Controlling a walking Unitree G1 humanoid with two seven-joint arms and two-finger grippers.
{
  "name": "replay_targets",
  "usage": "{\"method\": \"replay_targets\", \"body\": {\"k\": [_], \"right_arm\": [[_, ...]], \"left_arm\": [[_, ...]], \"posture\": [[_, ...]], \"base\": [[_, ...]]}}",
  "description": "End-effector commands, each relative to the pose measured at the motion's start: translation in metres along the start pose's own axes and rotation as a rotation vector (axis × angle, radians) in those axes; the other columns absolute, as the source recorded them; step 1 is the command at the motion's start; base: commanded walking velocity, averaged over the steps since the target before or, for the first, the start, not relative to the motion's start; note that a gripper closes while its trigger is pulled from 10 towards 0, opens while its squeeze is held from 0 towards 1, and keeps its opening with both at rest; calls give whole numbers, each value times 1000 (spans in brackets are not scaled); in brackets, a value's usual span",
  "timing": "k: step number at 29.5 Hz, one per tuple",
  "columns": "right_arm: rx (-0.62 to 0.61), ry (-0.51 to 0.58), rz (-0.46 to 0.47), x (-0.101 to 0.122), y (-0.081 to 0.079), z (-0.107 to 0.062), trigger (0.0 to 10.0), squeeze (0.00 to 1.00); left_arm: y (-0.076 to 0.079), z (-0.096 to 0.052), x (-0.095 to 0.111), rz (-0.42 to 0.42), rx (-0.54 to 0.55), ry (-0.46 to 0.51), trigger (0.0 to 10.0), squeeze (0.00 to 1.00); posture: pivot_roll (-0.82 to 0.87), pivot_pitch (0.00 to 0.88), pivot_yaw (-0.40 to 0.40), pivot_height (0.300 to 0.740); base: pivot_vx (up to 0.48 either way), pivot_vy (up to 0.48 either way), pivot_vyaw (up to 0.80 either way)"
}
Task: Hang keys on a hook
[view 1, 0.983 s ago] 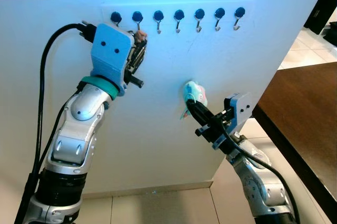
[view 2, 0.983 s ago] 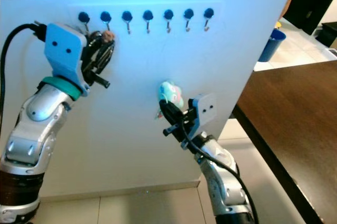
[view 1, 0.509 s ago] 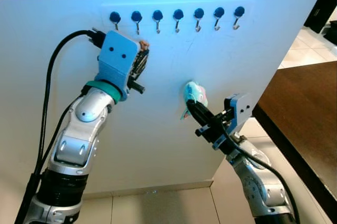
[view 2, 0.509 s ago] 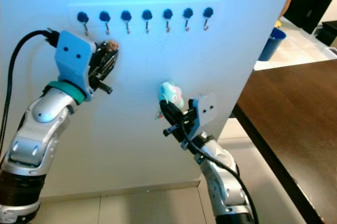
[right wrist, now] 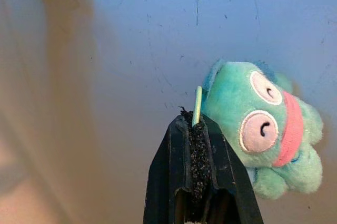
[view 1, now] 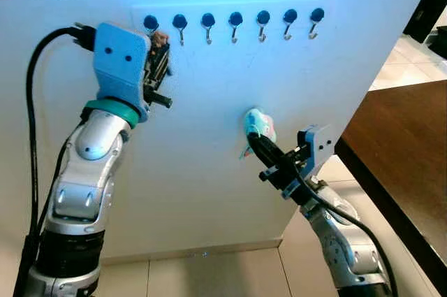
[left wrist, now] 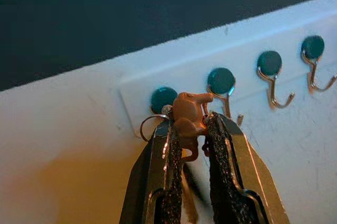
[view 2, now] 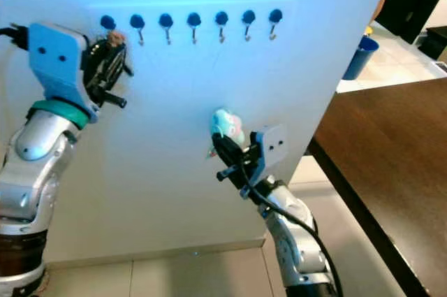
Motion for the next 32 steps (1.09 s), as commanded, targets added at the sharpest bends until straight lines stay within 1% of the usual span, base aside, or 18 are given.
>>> {"method": "replay_targets", "body": {"k": [1,7,10,12,13,16,18,20,24,26,32], "right_arm": [[-7,-5,8,-3,1,-2,10000,0],[-8,-4,7,-3,2,-2,10000,0],[-10,-5,6,-2,2,-2,10000,0],[-11,-5,6,-2,2,-3,10000,0],[-11,-5,6,-2,2,-3,10000,0],[-10,-6,7,-3,2,-3,10000,0],[-9,-6,7,-3,1,-3,10000,0],[-11,-6,7,-3,2,-3,10000,0],[-13,-8,8,-4,2,-4,10000,0],[-14,-9,9,-4,2,-4,10000,0],[-13,-7,10,-4,2,-3,10000,0]], "left_arm": [[-4,0,1,-8,10,5,10000,0],[-1,5,4,-27,-5,16,10000,0],[4,7,4,-36,-20,14,10000,0],[9,7,4,-44,-44,9,10000,0],[9,7,4,-44,-44,9,10000,0],[16,7,0,-46,-74,-7,10000,0],[18,6,-1,-44,-83,-12,10000,0],[23,4,-3,-44,-109,-23,10000,0],[24,1,-7,-39,-124,-40,10000,0],[26,-1,-13,-33,-135,-59,10000,0],[30,-3,-19,-30,-145,-81,10000,0]], "posture": [[41,102,103,740],[32,103,104,740],[30,105,104,740],[30,106,104,740],[30,106,104,740],[30,109,105,740],[30,109,106,740],[31,110,107,740],[32,111,107,740],[35,111,108,740],[34,108,107,740]], "base": [[0,0,0],[0,0,0],[0,0,0],[0,0,0],[0,0,0],[0,0,0],[0,0,0],[0,0,0],[0,0,0],[0,0,0],[0,0,0]]}}
Point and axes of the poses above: a point about 5 cm out from each wrist's last joint towards the gripper, its own z axis pointing out of the wrist towards the gripper, its own x axis along the axis of the wrist's last joint, y = z × x, the point moved 5 cm from there along z, pointing out of the wrist towards the gripper, and after that the axes turned 8 degrees about z, right-handed, at the moved point
